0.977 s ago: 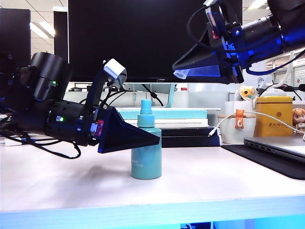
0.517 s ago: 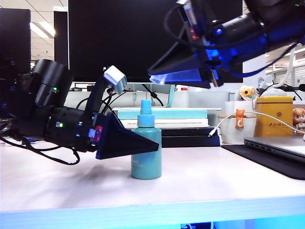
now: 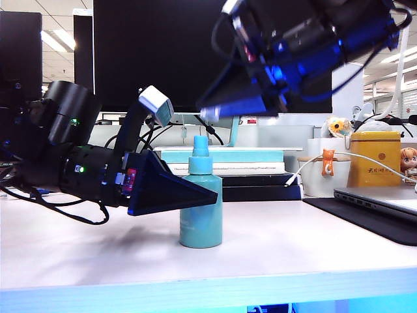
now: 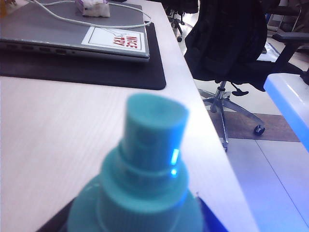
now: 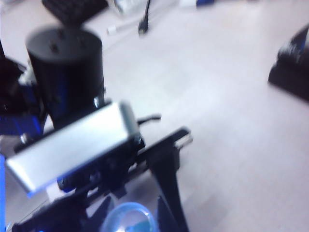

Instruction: Pick up the sprayer with the left hand, pick up its lid with the right hand then put the lid on the sprayer.

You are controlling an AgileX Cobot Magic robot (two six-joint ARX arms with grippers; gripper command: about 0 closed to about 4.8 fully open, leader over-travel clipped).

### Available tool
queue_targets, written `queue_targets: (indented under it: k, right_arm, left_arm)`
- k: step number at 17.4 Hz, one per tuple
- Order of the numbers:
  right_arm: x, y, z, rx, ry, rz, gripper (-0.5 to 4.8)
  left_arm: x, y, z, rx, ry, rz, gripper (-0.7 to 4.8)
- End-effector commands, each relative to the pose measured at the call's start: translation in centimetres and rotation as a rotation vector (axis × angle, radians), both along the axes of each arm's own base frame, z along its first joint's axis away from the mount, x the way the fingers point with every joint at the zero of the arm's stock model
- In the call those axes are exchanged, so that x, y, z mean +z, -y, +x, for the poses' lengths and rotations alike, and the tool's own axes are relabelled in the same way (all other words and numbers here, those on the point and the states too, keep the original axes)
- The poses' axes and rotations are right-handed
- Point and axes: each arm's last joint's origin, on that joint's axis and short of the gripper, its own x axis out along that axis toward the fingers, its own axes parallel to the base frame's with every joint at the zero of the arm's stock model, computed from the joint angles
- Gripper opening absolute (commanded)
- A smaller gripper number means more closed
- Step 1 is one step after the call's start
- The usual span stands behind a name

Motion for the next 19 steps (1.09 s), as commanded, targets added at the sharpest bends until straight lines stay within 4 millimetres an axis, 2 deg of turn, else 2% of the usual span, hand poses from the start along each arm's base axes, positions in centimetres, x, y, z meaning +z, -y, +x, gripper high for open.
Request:
queue_targets:
  k: [1, 4, 19]
  right_arm:
    - [-0.23, -0.64, -0.10, 0.013, 0.015, -0.012, 0.95]
    - [-0.43, -1.29, -0.43, 0.033, 0.022, -0.022, 0.95]
    - [-0.99, -1.11, -0.66, 0.030, -0.011, -0.073, 0.95]
  left_arm:
    - [0.20, 0.07, 0.02, -0.010, 0.014, -0.009, 3.09]
    - [0.18, 0.06, 0.02, -0.009, 0.017, -0.007, 3.09]
    - [0.13, 0.05, 0.11, 0.018, 0.032, 0.006, 3.09]
